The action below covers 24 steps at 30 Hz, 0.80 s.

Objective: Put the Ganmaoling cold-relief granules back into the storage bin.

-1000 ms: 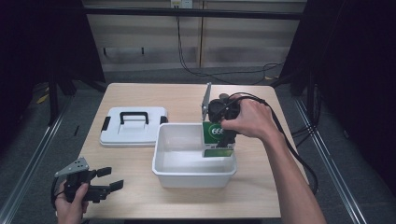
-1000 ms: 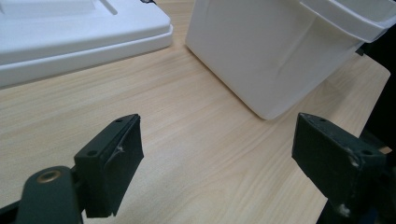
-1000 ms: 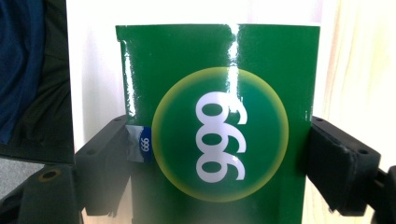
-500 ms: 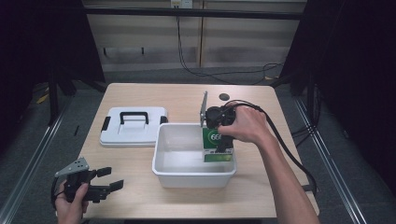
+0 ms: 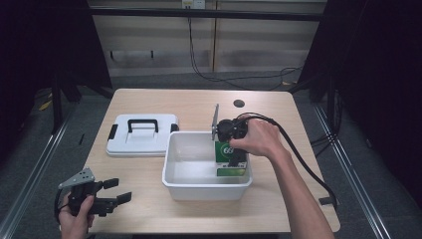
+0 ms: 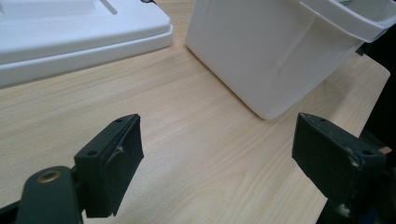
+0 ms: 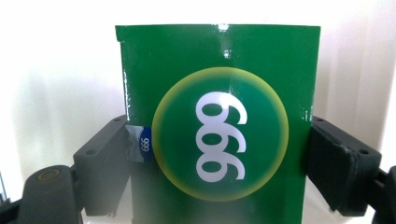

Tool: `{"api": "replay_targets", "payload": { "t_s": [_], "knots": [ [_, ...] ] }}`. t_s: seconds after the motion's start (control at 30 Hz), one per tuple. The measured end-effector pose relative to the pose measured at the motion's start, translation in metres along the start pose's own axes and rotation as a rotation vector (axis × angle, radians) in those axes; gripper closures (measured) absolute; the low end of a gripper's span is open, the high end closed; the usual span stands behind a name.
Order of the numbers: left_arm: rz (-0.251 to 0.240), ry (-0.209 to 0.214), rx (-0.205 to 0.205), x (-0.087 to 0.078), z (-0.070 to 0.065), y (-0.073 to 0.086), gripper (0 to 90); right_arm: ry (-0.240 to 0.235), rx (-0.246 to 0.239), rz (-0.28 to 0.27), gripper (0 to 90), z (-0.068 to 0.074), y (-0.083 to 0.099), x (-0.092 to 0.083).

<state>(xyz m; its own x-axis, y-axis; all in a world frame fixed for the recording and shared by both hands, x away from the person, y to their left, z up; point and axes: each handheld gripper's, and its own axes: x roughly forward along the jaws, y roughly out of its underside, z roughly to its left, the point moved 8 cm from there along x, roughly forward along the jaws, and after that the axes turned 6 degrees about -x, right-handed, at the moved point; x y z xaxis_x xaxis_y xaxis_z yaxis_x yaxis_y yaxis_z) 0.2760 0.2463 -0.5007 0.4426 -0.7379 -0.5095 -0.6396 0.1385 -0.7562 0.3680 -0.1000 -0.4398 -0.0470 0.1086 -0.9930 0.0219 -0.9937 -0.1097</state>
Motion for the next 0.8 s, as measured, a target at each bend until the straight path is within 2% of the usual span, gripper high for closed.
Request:
{"api": "replay_targets", "payload": {
  "t_s": [0.07,0.3,0.47,0.8],
  "knots": [
    [-0.001,0.001,0.0,0.0,0.0,0.0,16.3,-0.002,0.012,0.005,15.9,0.001,0.0,0.001],
    [0.0,-0.001,0.0,0.0,0.0,0.0,16.3,-0.014,-0.007,0.013,15.8,0.001,-0.001,0.014],
    [-0.001,-0.003,0.002,0.0,0.001,0.0,16.3,-0.034,0.023,0.01,15.8,0.002,0.002,0.023],
    [-0.001,0.0,0.002,-0.001,0.0,0.0,16.3,-0.032,0.037,0.029,15.6,0.003,0.003,0.034]
  ]
}}
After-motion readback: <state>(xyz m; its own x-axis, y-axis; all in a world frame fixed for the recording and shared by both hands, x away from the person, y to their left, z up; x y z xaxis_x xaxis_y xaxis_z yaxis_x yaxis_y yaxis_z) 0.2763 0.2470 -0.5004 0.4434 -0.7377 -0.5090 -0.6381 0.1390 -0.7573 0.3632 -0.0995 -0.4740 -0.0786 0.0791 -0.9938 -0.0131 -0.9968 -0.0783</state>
